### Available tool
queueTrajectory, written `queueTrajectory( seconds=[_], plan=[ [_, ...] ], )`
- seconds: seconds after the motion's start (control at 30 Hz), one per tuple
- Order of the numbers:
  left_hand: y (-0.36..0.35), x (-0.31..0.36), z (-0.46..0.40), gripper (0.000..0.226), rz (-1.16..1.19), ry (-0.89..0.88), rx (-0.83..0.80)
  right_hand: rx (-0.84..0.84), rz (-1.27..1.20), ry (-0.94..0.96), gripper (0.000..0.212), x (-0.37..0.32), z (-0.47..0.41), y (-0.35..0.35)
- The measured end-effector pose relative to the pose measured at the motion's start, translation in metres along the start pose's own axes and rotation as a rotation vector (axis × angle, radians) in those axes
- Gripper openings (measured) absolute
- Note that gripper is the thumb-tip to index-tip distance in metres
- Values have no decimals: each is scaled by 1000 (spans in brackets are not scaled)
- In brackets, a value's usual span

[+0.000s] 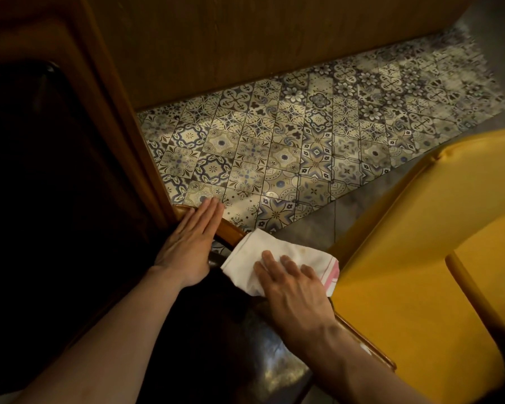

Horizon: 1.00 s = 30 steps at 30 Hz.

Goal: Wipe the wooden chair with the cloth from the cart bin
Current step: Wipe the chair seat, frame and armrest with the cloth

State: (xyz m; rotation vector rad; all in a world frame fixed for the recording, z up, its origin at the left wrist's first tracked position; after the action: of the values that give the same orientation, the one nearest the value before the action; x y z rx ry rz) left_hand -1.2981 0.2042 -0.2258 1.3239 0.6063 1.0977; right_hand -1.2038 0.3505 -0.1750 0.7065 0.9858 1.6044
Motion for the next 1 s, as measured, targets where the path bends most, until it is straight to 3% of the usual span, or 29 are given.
queueTrajectory(
  seconds=[0.63,1.0],
  plan=[
    [5,-2,0,111,43,-58,1,87,-54,46,65,-35,-60,9],
    [3,-4,0,117,41,-47,-12,47,-43,48,61,-22,-36,2]
  ],
)
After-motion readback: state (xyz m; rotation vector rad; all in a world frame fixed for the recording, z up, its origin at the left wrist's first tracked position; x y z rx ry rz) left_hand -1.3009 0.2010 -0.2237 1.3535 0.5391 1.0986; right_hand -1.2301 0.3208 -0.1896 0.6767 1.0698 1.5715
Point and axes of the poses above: each hand's wrist, its own z-axis away from the middle knuckle, its own y-axis out of the back of the hand, x = y × z, the point moved 8 cm from there along -z, towards the middle knuckle, and after that the axes turned 2 degrees about -y, right-handed, at the moved point
